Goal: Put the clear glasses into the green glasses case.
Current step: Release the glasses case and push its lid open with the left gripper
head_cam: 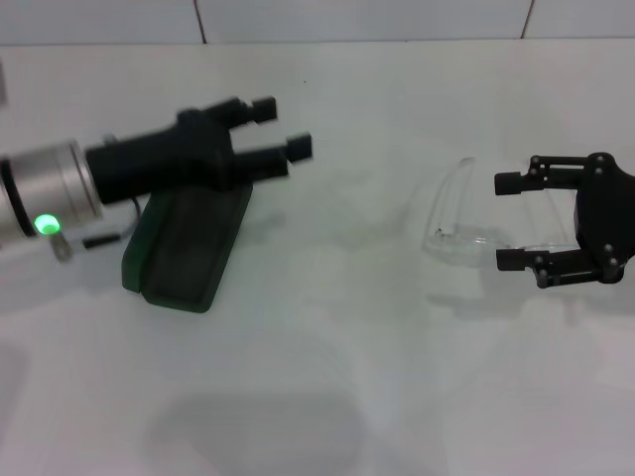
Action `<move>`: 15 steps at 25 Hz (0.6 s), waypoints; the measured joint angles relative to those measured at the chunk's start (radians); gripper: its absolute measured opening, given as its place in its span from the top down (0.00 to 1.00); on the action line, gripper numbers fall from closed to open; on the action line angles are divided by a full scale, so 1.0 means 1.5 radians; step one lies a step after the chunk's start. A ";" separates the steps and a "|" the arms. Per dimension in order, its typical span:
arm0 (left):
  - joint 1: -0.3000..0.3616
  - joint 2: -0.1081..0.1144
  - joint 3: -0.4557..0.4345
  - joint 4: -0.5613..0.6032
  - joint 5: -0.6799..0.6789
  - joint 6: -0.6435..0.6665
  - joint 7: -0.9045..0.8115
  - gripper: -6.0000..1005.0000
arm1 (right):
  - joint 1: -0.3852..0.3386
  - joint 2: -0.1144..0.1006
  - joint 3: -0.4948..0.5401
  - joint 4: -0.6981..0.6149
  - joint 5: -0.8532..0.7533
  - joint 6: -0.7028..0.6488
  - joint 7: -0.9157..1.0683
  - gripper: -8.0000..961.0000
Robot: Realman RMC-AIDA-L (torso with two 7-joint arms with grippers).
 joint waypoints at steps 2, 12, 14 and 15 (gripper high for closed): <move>-0.026 -0.002 0.000 -0.072 0.016 0.013 -0.064 0.12 | 0.001 0.000 0.000 0.000 0.000 0.000 0.002 0.19; -0.052 -0.005 0.000 -0.241 0.089 0.009 -0.202 0.13 | 0.022 0.012 0.001 -0.010 -0.040 0.006 0.005 0.19; -0.045 -0.004 0.000 -0.253 0.101 -0.005 -0.214 0.13 | 0.022 0.014 0.000 -0.013 -0.044 0.006 0.005 0.19; -0.044 -0.004 0.000 -0.255 0.108 -0.013 -0.216 0.13 | 0.022 0.016 0.000 -0.014 -0.044 0.006 0.005 0.19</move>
